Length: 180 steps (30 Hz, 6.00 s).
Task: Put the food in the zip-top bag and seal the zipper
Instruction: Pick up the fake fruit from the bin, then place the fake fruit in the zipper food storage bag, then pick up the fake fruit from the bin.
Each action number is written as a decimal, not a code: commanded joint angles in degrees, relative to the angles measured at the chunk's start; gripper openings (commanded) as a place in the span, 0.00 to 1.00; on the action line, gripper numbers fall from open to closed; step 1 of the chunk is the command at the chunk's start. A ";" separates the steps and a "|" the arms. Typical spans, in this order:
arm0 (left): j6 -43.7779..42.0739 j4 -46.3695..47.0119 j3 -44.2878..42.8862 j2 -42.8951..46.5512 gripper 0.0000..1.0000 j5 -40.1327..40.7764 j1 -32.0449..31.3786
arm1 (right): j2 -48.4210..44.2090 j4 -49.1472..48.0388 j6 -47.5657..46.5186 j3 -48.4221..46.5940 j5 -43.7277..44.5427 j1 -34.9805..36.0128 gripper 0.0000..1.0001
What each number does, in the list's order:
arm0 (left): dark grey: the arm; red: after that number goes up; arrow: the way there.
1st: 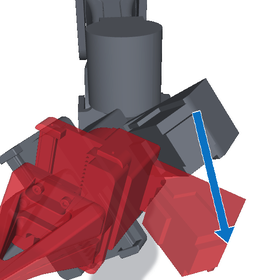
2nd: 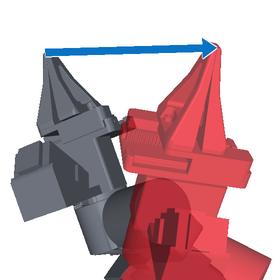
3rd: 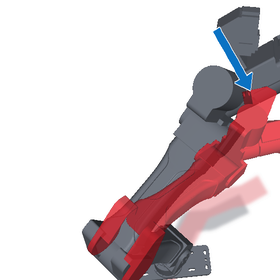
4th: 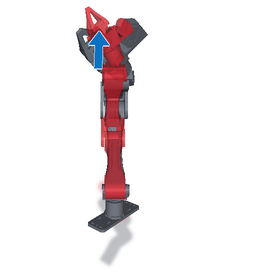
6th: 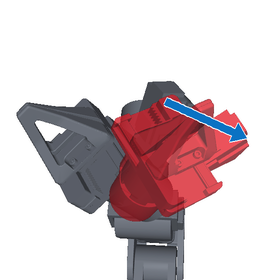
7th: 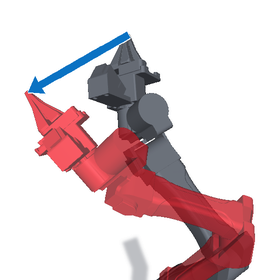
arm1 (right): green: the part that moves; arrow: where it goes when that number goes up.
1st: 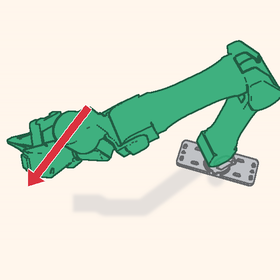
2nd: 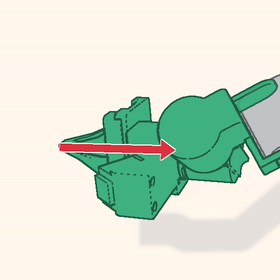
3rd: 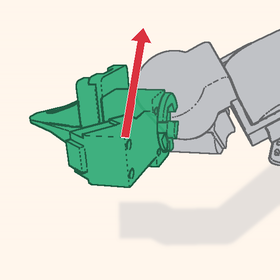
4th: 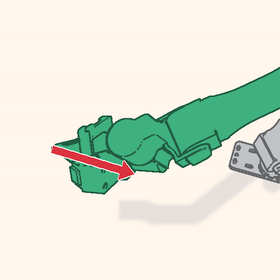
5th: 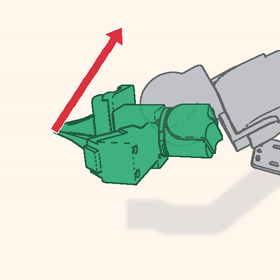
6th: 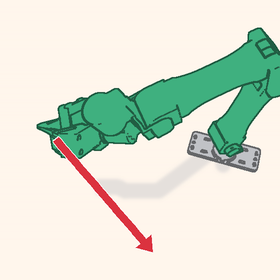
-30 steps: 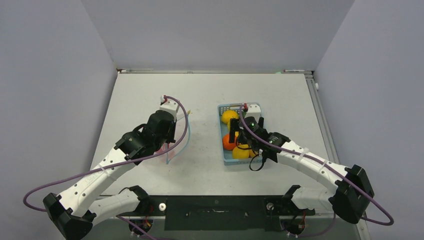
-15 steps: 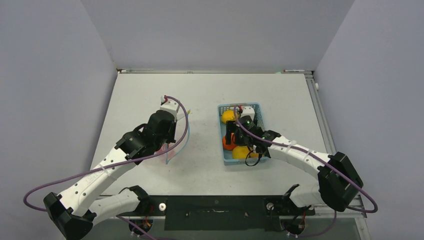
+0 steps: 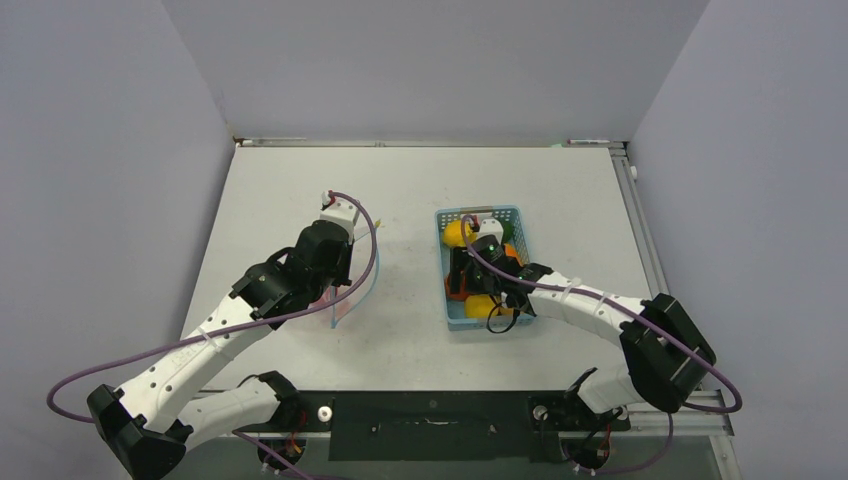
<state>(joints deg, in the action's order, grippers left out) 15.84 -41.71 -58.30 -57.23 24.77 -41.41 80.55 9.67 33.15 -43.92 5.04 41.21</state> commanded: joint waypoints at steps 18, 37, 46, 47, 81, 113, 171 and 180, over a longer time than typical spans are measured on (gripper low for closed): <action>0.25 2.21 -0.46 -0.24 0.00 -0.17 0.24 | -7.06 3.74 -0.76 -2.46 3.62 -0.43 0.28; 0.19 2.18 -0.44 -0.29 0.00 -0.51 0.25 | -14.81 6.74 -1.69 -13.17 6.04 10.69 0.26; 0.16 2.16 -0.43 0.18 0.00 -0.22 0.19 | -12.73 -1.59 -0.64 -15.82 1.17 14.96 0.26; 0.16 2.21 -0.46 0.26 0.00 -0.16 0.24 | -12.37 -2.68 -0.43 -16.04 0.55 15.39 0.26; -0.02 2.67 -0.41 2.57 0.00 -0.87 0.38 | 10.28 -10.23 0.94 -25.67 2.08 21.89 0.34; -0.28 2.58 -0.46 1.31 0.00 -0.87 0.43 | 10.03 -11.65 4.59 -25.52 8.45 21.94 0.91; 0.07 2.32 -0.51 1.10 0.00 -1.48 0.25 | -10.86 22.49 4.37 -5.02 20.26 11.41 0.80; 0.00 2.38 -0.55 0.95 0.00 -1.57 0.24 | -7.99 19.57 4.21 -2.64 17.07 10.72 0.76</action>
<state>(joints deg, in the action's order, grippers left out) 15.81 -41.71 -58.30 -56.21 23.68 -41.19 70.98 31.99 37.82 -47.18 23.44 52.42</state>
